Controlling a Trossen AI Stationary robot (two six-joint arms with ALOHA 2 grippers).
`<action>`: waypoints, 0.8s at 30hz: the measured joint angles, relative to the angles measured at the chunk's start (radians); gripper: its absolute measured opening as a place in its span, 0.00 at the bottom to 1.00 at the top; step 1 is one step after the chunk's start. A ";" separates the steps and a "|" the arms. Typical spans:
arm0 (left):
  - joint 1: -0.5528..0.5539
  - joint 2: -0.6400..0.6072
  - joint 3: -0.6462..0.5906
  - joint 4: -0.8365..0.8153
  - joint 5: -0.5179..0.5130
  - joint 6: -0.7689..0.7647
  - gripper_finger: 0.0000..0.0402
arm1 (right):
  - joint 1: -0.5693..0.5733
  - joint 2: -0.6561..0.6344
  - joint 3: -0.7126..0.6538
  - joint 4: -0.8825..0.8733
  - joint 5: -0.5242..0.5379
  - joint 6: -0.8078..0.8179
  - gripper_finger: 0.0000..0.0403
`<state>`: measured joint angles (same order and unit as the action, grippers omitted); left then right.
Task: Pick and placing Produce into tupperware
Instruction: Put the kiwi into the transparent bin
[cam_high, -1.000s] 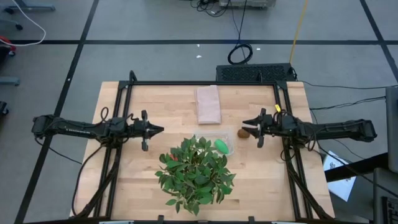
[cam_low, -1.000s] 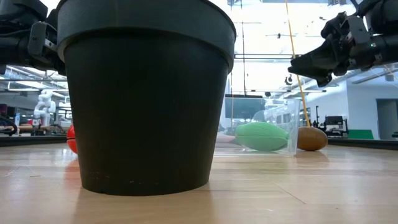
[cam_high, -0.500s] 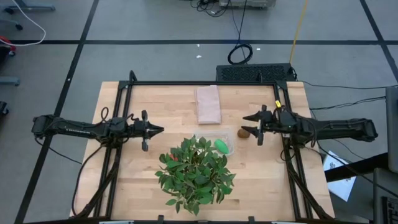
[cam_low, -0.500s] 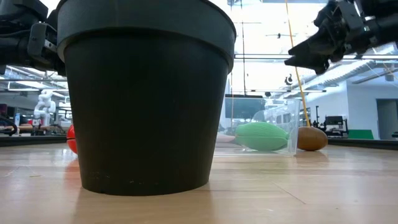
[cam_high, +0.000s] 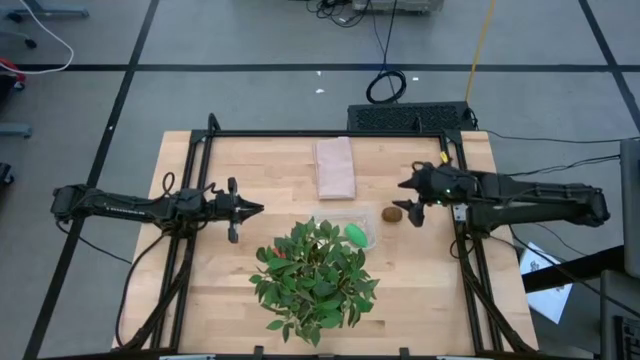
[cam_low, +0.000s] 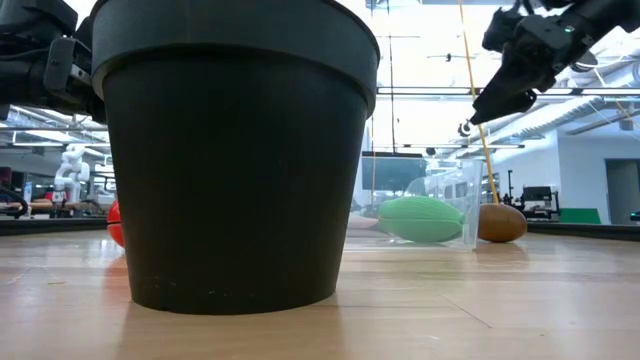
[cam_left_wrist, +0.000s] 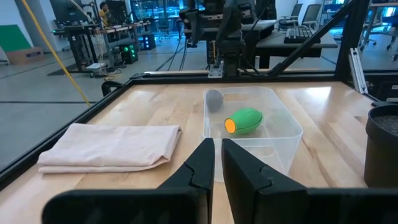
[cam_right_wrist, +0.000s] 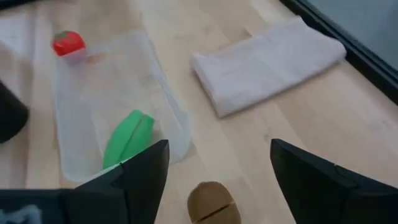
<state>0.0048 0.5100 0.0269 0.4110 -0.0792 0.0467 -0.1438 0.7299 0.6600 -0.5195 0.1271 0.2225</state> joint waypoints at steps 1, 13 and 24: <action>0.000 0.000 0.000 0.001 0.000 0.000 0.08 | -0.007 0.022 0.018 -0.015 -0.001 0.002 0.68; 0.000 0.000 0.000 0.003 0.000 -0.003 0.08 | -0.078 0.298 0.149 -0.174 -0.208 -0.146 0.73; 0.000 0.000 0.000 -0.001 0.000 0.000 0.08 | -0.098 0.486 0.186 -0.244 -0.236 -0.267 0.78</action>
<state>0.0051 0.5099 0.0273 0.4097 -0.0795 0.0467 -0.2413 1.2163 0.8463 -0.7635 -0.1089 -0.0441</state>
